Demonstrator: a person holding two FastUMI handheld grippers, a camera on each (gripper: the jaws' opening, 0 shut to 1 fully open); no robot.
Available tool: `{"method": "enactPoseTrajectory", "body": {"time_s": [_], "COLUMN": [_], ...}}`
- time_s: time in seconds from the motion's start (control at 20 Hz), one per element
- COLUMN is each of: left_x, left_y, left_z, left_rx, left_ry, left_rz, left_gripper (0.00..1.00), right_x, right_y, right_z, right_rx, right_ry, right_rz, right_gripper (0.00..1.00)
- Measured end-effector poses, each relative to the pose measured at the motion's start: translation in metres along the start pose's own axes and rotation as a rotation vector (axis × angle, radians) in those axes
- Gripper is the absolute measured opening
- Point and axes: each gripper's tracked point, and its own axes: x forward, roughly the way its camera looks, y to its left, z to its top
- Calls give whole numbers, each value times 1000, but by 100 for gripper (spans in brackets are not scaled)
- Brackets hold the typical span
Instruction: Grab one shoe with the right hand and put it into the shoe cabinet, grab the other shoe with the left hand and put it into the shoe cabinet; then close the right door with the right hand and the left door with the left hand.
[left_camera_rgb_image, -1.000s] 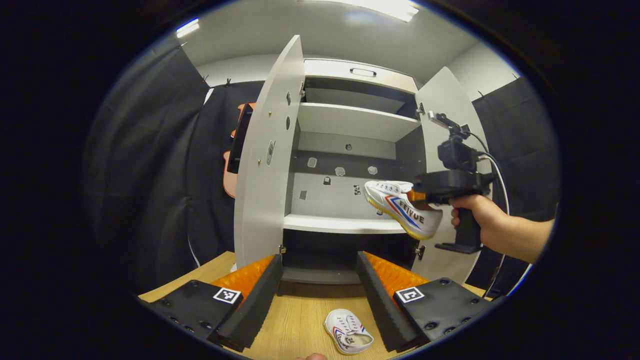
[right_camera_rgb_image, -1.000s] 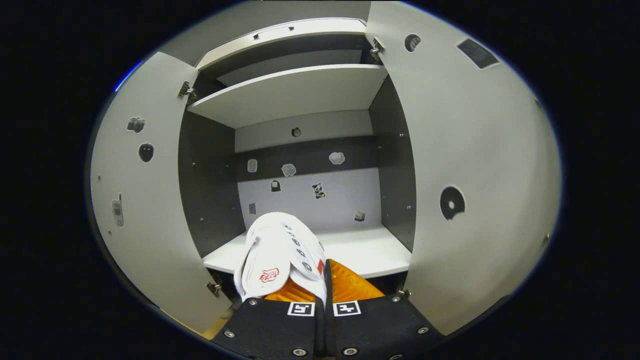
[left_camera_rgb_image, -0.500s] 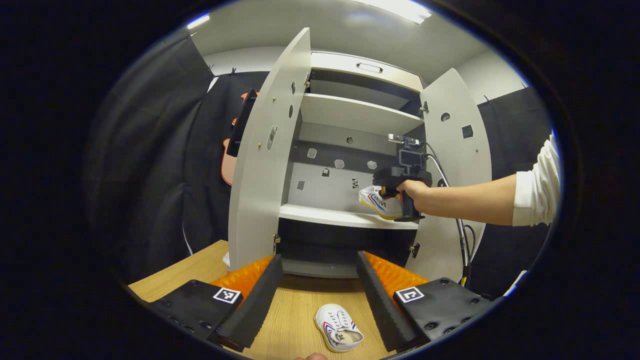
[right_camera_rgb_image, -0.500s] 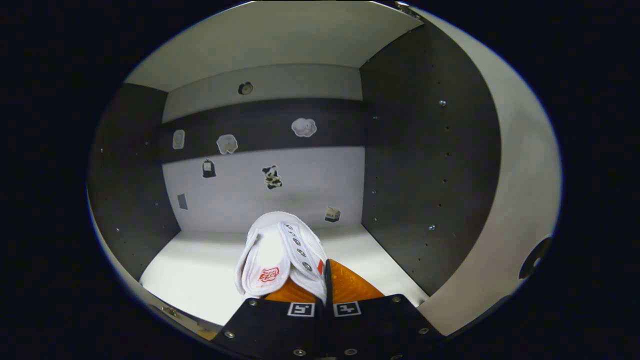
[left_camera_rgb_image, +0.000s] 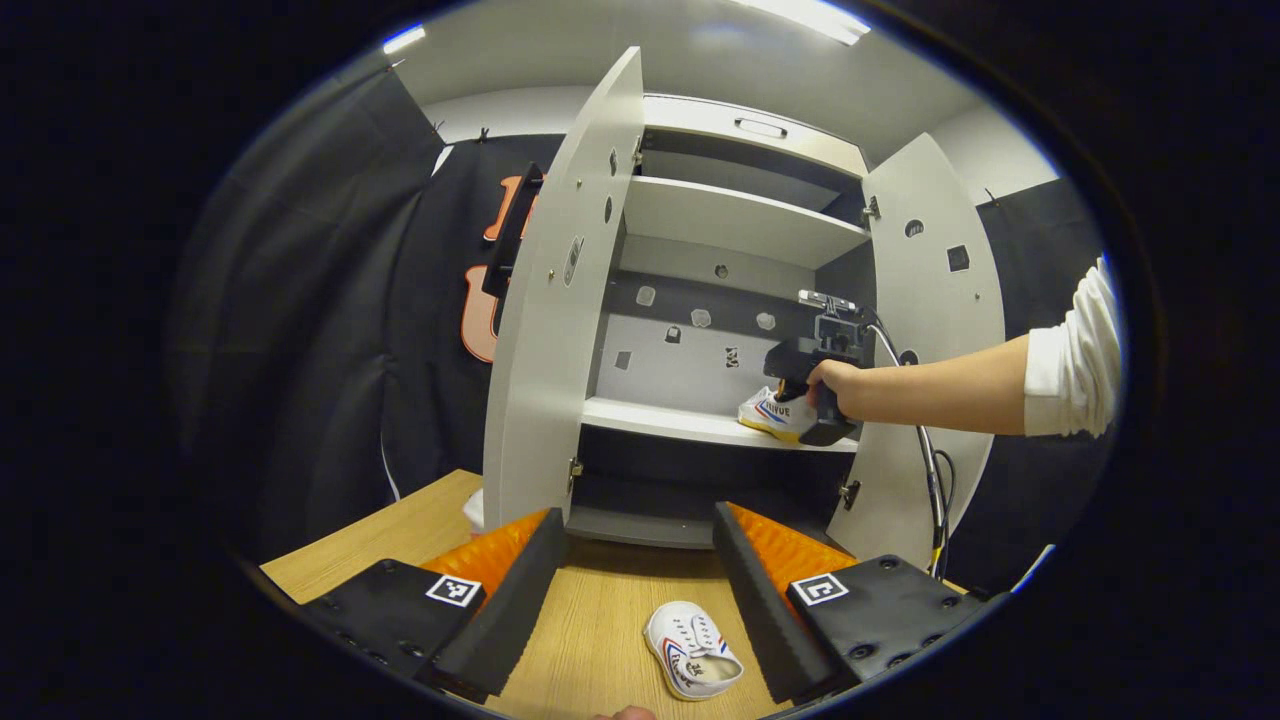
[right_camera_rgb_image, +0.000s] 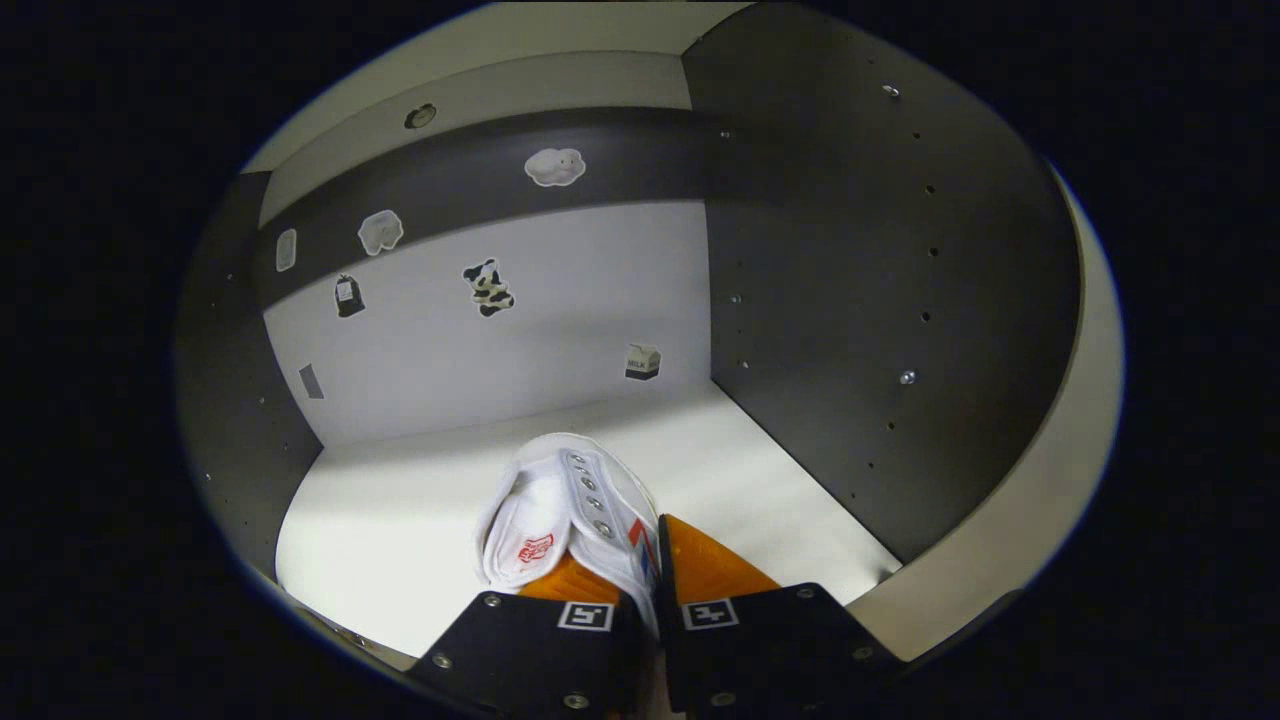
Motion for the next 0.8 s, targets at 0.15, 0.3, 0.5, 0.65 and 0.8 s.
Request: {"method": "enactPoseTrajectory", "body": {"time_s": [0.15,0.3,0.5,0.65,0.8], "left_x": [4,6,9,10,9], "left_y": [0,-2,-8,-12,-16], "left_z": [-1,0,0,-2,-2], "left_rx": [7,9,-4,-8,-9], "left_ry": [-2,-4,-10,-9,-11], "left_rz": [-8,-17,-39,-52,-65], "left_gripper": [96,96,96,96,96], "right_x": [-16,-42,-111,-173,-222], "right_y": [-3,-3,13,22,17], "right_z": [6,16,46,49,29], "right_rx": [2,0,-7,-20,-41], "right_ry": [-12,-57,-204,-296,-340], "right_rz": [14,58,180,287,367], "right_gripper": [30,48,63,67,67]}}
